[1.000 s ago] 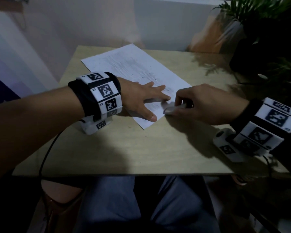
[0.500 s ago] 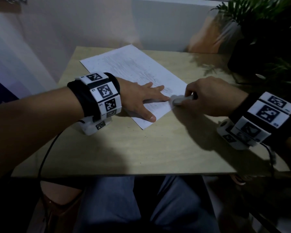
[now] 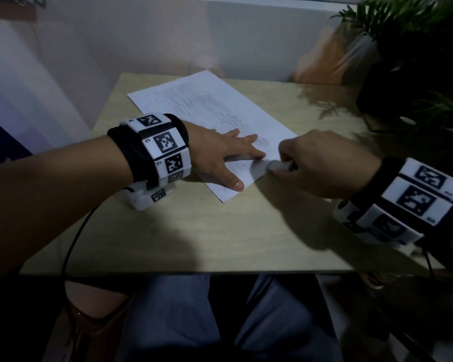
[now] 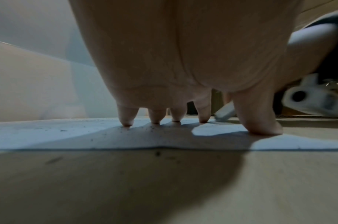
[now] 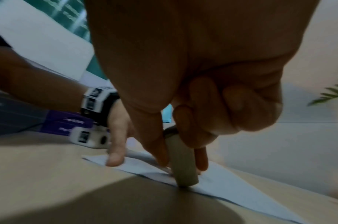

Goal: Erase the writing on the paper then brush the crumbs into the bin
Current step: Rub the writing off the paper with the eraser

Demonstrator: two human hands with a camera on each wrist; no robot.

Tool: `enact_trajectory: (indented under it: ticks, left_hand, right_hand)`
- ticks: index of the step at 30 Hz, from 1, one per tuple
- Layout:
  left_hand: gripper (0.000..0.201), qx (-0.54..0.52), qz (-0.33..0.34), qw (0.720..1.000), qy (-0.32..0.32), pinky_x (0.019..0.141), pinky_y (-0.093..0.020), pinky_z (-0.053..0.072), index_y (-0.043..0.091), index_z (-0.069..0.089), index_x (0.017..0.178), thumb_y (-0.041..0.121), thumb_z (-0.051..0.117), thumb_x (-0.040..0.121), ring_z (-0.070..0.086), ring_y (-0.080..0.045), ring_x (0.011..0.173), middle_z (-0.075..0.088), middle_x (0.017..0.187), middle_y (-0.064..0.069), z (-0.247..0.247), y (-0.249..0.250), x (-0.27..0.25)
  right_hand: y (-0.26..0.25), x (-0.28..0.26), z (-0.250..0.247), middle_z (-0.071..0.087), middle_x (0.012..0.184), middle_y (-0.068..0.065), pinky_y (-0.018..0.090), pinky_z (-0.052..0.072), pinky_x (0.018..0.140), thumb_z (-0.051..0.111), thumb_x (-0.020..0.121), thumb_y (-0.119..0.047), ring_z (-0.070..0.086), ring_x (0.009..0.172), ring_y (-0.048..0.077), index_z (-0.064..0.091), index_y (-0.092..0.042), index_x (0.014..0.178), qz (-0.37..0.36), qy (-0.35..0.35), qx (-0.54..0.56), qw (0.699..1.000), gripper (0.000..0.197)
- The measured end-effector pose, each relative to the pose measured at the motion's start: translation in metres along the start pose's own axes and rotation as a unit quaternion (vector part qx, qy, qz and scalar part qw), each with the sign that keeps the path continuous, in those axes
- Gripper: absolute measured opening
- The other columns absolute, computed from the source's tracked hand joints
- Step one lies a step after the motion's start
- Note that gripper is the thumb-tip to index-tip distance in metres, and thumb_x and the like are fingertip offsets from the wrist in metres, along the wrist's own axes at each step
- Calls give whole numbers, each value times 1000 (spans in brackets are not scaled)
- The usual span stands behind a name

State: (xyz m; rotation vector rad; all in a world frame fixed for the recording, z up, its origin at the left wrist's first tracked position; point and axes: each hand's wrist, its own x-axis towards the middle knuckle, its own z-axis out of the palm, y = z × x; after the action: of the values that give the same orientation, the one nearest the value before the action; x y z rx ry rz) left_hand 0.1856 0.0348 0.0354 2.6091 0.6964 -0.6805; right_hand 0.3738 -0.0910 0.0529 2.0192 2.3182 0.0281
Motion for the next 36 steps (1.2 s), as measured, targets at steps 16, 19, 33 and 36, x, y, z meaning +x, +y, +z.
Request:
enact_trajectory:
  ticks: [16, 19, 33, 36]
  left_hand:
    - [86, 10, -2, 1000, -4, 126, -50, -5, 53, 1, 158, 66, 55, 93, -17, -13, 155, -20, 167, 17, -2, 3, -2]
    - [87, 7, 0, 1000, -6, 126, -51, -5, 53, 1, 158, 67, 55, 91, -17, -13, 155, -20, 167, 18, -2, 3, -2]
    - [87, 11, -4, 1000, 5, 127, -50, -3, 54, 3, 158, 68, 56, 90, -16, -13, 156, -19, 168, 17, -1, 2, -1]
    - [88, 10, -5, 1000, 0, 127, -51, -3, 54, 3, 158, 69, 56, 89, -17, -12, 155, -20, 167, 19, -1, 1, -1]
  right_hand:
    - [18, 8, -10, 61, 78, -5, 30, 34, 66, 60, 83, -64, 52, 75, 21, 67, -22, 86, 31, -40, 63, 997, 43]
    - [30, 15, -8, 69, 86, 7, 35, 45, 68, 62, 87, -59, 57, 79, 28, 69, -18, 85, 59, -13, 23, 998, 43]
    - [11, 3, -5, 61, 74, -5, 32, 37, 60, 53, 84, -65, 53, 69, 19, 63, -22, 83, -4, -36, 43, 998, 44]
    - [26, 9, -10, 59, 73, -10, 30, 39, 65, 56, 81, -71, 55, 71, 17, 68, -25, 85, 32, -56, 55, 996, 48]
